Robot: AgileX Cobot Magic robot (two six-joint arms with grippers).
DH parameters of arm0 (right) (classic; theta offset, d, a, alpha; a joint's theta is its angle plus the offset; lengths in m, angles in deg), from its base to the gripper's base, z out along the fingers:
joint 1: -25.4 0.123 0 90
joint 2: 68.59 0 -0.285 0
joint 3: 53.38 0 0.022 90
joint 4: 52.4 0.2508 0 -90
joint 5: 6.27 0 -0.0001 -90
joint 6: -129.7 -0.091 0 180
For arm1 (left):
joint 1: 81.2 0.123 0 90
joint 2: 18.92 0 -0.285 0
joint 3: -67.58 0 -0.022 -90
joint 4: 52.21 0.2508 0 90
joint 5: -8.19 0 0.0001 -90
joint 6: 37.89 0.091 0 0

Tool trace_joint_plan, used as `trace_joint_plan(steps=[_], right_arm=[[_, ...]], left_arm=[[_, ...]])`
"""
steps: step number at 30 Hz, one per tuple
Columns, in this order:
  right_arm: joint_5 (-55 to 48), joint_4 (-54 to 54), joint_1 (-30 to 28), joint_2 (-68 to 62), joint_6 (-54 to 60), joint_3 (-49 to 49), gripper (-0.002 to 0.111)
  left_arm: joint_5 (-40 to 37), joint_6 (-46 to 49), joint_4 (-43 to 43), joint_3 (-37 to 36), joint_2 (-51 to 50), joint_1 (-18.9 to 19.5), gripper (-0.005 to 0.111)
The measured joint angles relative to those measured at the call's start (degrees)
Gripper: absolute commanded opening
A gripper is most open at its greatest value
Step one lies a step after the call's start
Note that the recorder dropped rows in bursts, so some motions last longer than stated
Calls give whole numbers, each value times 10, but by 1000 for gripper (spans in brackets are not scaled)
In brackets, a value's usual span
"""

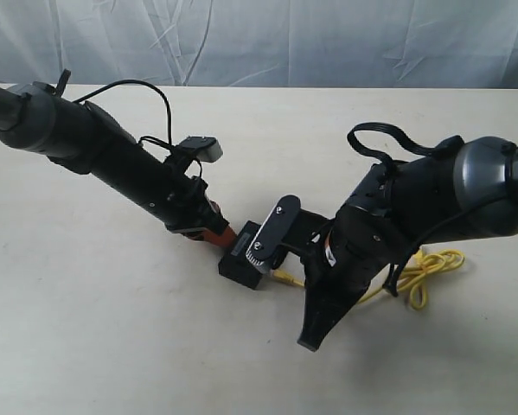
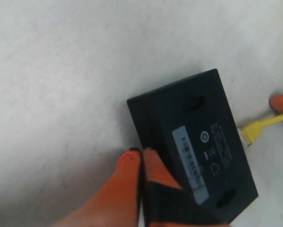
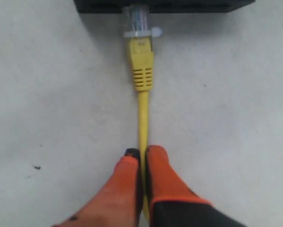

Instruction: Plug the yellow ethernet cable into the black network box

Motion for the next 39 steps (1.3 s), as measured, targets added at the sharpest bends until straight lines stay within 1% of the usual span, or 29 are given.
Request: trace_joint_plan(steps=[8,21,39], right_arm=[[-24,-16,0,8,-2,0,-1],[11,-23,0,2,-2,0,-1],[1,-23,0,2,0,0,-1]], left_arm=[[-1,-1,0,0,0,0,0],[-6,-1,0,0,-1,0,0],[-10,-1,1,0,-1,0,0]])
